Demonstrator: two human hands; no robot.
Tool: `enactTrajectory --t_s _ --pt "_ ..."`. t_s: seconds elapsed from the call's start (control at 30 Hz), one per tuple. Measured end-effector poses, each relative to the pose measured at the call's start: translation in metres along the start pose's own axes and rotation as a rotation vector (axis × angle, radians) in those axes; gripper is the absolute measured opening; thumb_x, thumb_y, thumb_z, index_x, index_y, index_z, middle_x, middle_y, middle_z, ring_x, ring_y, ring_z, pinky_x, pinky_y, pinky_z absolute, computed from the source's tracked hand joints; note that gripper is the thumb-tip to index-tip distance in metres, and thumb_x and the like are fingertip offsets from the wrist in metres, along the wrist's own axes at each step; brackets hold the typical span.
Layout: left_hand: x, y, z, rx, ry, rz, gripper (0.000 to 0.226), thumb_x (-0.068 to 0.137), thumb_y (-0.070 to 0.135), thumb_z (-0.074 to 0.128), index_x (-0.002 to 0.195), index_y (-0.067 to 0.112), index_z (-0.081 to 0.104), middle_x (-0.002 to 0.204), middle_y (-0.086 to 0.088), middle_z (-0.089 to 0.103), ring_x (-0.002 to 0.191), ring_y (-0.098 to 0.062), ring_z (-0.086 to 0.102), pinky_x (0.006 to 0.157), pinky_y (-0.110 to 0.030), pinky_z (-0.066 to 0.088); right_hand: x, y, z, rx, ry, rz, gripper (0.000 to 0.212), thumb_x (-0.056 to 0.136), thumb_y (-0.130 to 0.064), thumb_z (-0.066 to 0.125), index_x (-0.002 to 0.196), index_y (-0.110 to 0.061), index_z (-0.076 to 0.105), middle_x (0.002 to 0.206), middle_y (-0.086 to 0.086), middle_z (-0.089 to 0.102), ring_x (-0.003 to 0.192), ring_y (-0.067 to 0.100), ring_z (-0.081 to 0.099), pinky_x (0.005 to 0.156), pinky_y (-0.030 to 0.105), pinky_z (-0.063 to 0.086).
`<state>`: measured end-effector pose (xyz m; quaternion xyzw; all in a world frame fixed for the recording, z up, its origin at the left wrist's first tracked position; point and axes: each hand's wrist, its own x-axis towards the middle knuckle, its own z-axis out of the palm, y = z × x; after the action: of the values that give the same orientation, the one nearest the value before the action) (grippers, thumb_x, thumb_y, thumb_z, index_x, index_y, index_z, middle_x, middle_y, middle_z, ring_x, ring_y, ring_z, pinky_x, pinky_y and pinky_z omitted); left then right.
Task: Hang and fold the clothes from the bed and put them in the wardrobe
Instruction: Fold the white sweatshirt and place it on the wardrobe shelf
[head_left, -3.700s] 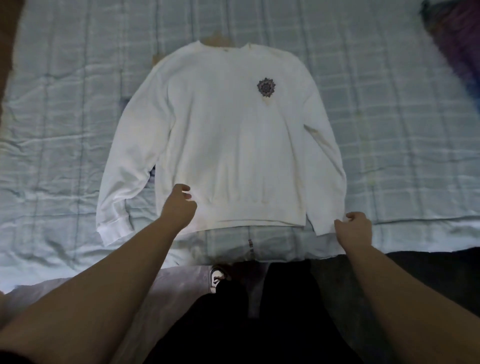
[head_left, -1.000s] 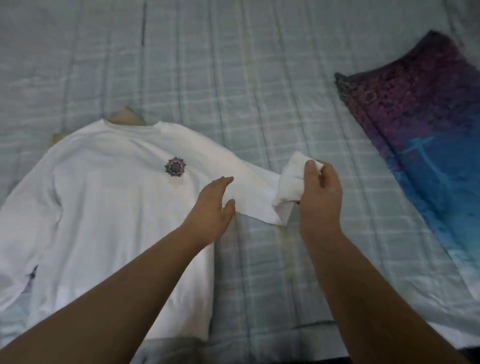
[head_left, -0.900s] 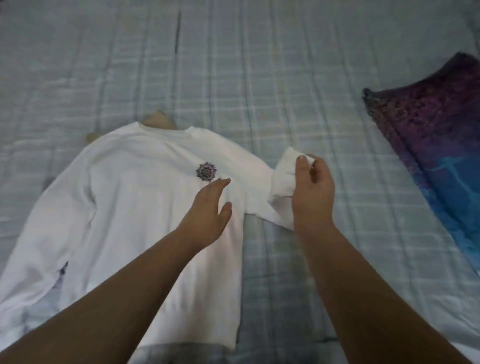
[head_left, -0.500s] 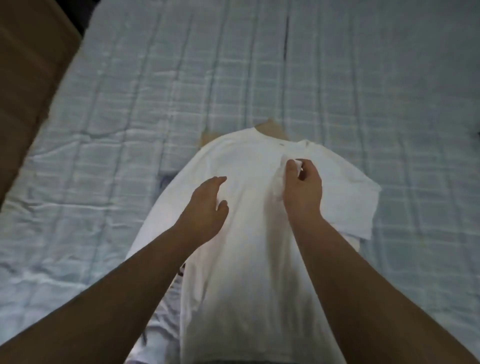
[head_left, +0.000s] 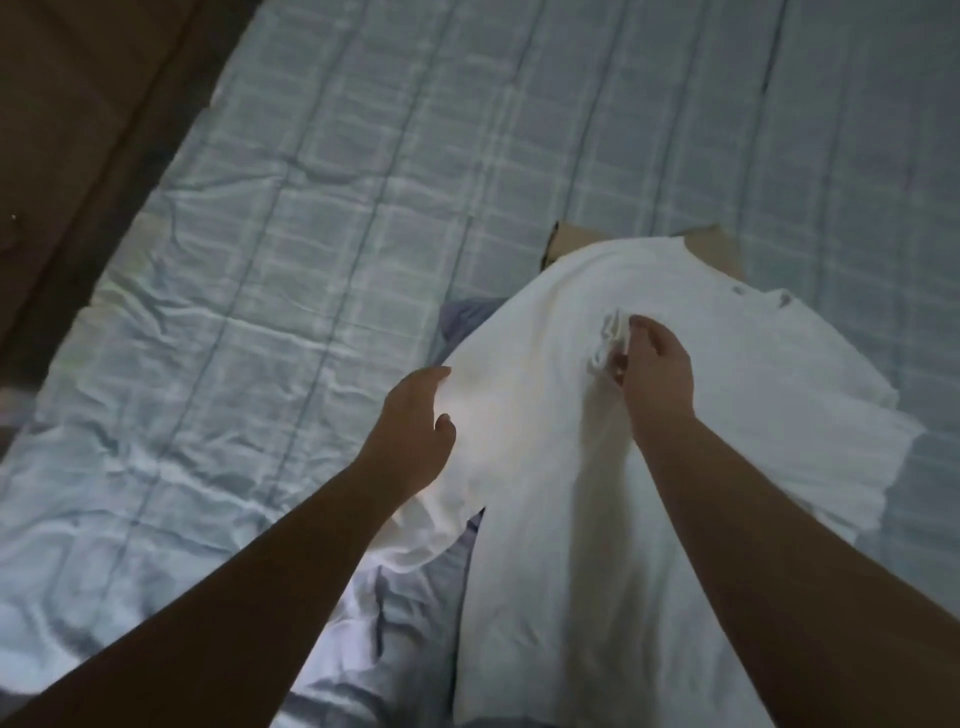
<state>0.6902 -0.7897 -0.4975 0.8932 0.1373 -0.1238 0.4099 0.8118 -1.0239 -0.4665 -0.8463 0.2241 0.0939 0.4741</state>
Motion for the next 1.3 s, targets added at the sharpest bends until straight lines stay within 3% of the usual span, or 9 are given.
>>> enactTrajectory --t_s 0.1,0.23,0.43,0.57,0.67,0.8,0.87,1.13,1.3 --pt "-0.009 -0.021 -0.002 0.007 0.035 -0.038 0.059 0.080 0.001 0.060 0.137 0.010 0.050 0.136 -0.012 0.054 0.127 -0.028 0.048 0.109 -0.028 0.031 -0.020 0.016 0.009 -0.047 0.072 -0.049 0.040 0.082 -0.037 0.047 0.118 -0.029 0.061 0.120 -0.007 0.056 0.114 0.022 0.059 0.100 0.048 0.049" --pt "-0.028 -0.050 -0.012 0.090 0.038 -0.245 0.058 0.080 0.015 0.066 0.135 0.014 0.047 0.124 -0.014 0.058 0.113 -0.034 0.056 0.100 -0.046 0.044 -0.073 0.029 0.031 -0.131 0.000 -0.194 0.028 0.082 -0.009 0.047 0.093 -0.032 0.057 0.102 -0.006 0.057 0.098 0.025 0.060 0.091 0.046 0.049" --pt "-0.070 -0.085 -0.032 0.194 -0.353 -0.368 0.047 0.086 0.047 0.065 0.122 0.018 0.055 0.123 -0.003 0.061 0.112 -0.024 0.057 0.091 -0.033 0.044 -0.131 0.064 0.081 -0.373 -0.286 -0.288 0.035 0.087 0.003 0.047 0.106 -0.019 0.067 0.114 0.001 0.065 0.110 0.020 0.058 0.104 0.032 0.042" --pt "-0.094 -0.100 -0.044 0.253 -0.610 -0.311 0.053 0.088 0.043 0.066 0.132 0.015 0.057 0.137 -0.006 0.054 0.123 -0.023 0.053 0.096 -0.027 0.038 -0.158 0.070 0.104 -0.566 -0.464 -0.491 0.059 0.076 0.007 0.049 0.129 -0.016 0.061 0.138 0.003 0.056 0.131 0.021 0.046 0.114 0.030 0.033" --pt "-0.103 -0.110 -0.064 0.051 -0.505 -0.295 0.041 0.094 0.037 0.059 0.131 0.018 0.059 0.130 -0.004 0.061 0.111 -0.018 0.058 0.086 -0.024 0.040 -0.171 0.065 0.112 -0.781 -0.576 -0.678 0.063 0.079 0.000 0.056 0.139 -0.020 0.053 0.151 0.003 0.045 0.144 0.023 0.033 0.118 0.040 0.031" --pt "-0.102 -0.122 -0.106 -0.174 -0.197 -0.327 0.021 0.095 0.039 0.058 0.083 0.022 0.062 0.077 0.006 0.061 0.067 -0.012 0.057 0.050 -0.017 0.037 -0.178 0.050 0.126 -0.898 -0.562 -0.880 0.063 0.085 -0.020 0.050 0.147 -0.022 0.041 0.157 0.010 0.035 0.146 0.030 0.029 0.115 0.051 0.031" --pt "-0.099 -0.129 -0.127 -0.212 -0.064 -0.325 0.021 0.094 0.039 0.061 0.079 0.023 0.061 0.070 0.008 0.057 0.064 -0.011 0.054 0.052 -0.018 0.035 -0.180 0.037 0.138 -0.910 -0.531 -0.941 0.058 0.092 -0.027 0.042 0.150 -0.023 0.037 0.159 0.011 0.030 0.147 0.030 0.026 0.115 0.052 0.028" --pt "-0.078 -0.189 -0.175 0.352 -0.406 -0.320 0.049 0.086 0.053 0.063 0.121 0.019 0.062 0.123 -0.001 0.058 0.113 -0.021 0.055 0.087 -0.028 0.040 -0.173 0.029 0.204 -1.075 -0.465 -0.995 0.058 0.097 -0.037 0.034 0.152 -0.023 0.032 0.160 0.011 0.029 0.147 0.032 0.024 0.113 0.062 0.022" --pt "-0.085 -0.200 -0.182 0.174 -0.284 -0.293 0.033 0.094 0.044 0.059 0.116 0.020 0.060 0.116 0.000 0.060 0.094 -0.015 0.057 0.075 -0.023 0.039 -0.164 0.040 0.216 -1.140 -0.436 -1.020 0.059 0.096 -0.038 0.036 0.152 -0.018 0.034 0.159 0.012 0.031 0.146 0.034 0.027 0.112 0.063 0.020"
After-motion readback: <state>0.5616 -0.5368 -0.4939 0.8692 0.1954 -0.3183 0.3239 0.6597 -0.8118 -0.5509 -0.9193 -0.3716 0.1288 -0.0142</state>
